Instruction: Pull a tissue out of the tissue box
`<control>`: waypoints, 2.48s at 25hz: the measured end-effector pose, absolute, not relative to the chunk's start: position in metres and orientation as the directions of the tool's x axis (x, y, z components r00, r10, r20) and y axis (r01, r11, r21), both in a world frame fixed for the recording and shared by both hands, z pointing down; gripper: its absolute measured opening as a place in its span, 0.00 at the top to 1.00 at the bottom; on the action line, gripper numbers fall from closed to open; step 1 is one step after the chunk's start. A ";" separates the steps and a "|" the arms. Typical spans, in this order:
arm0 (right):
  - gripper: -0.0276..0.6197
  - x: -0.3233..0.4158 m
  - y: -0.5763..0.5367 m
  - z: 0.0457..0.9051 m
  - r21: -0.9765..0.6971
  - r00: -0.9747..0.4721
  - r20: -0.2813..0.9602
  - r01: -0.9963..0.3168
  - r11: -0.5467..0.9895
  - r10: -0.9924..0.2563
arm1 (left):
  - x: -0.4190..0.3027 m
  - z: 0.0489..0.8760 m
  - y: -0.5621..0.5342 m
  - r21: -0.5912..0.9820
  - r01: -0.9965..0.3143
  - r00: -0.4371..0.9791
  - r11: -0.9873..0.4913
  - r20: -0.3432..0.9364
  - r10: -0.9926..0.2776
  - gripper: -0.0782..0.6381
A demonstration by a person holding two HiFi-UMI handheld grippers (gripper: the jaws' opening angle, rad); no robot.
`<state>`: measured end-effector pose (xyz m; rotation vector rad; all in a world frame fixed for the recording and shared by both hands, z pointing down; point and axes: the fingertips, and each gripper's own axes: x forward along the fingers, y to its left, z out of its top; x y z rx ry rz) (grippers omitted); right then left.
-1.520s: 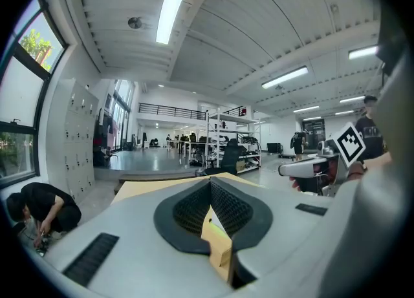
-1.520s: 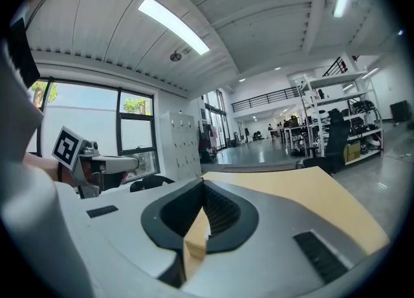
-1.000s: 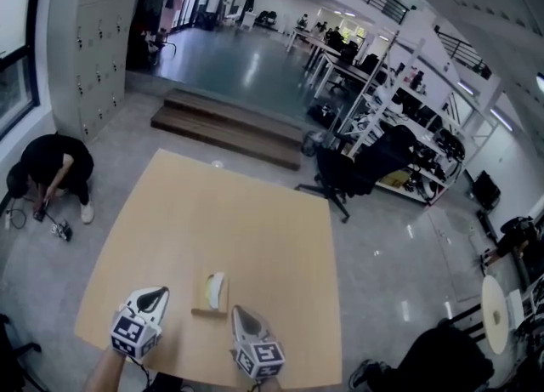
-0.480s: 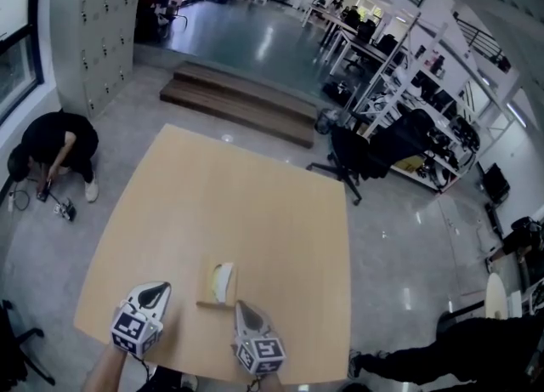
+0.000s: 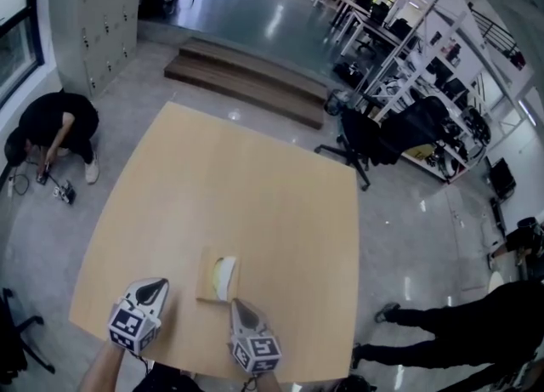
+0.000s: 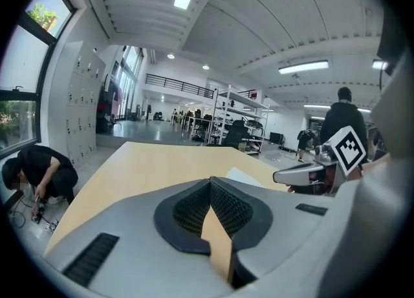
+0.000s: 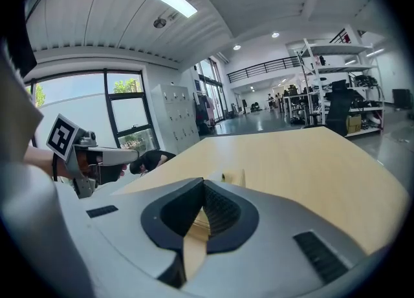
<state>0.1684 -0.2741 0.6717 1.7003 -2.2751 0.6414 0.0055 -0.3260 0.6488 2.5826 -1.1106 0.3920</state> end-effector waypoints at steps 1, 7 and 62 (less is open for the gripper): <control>0.95 0.168 -0.274 0.674 -0.208 -0.302 0.436 -0.950 0.232 -0.848 | 0.006 0.651 -0.325 0.168 -0.736 0.664 -0.656 0.369 -0.650 0.88; 0.95 0.168 -0.276 0.679 -0.226 -0.300 0.436 -0.949 0.219 -0.848 | 0.012 0.660 -0.323 0.183 -0.734 0.665 -0.655 0.391 -0.636 0.88; 0.94 0.160 -0.293 0.699 -0.226 -0.248 0.522 -0.963 0.148 -0.816 | -0.009 0.670 -0.338 0.205 -0.747 0.654 -0.633 0.395 -0.644 0.88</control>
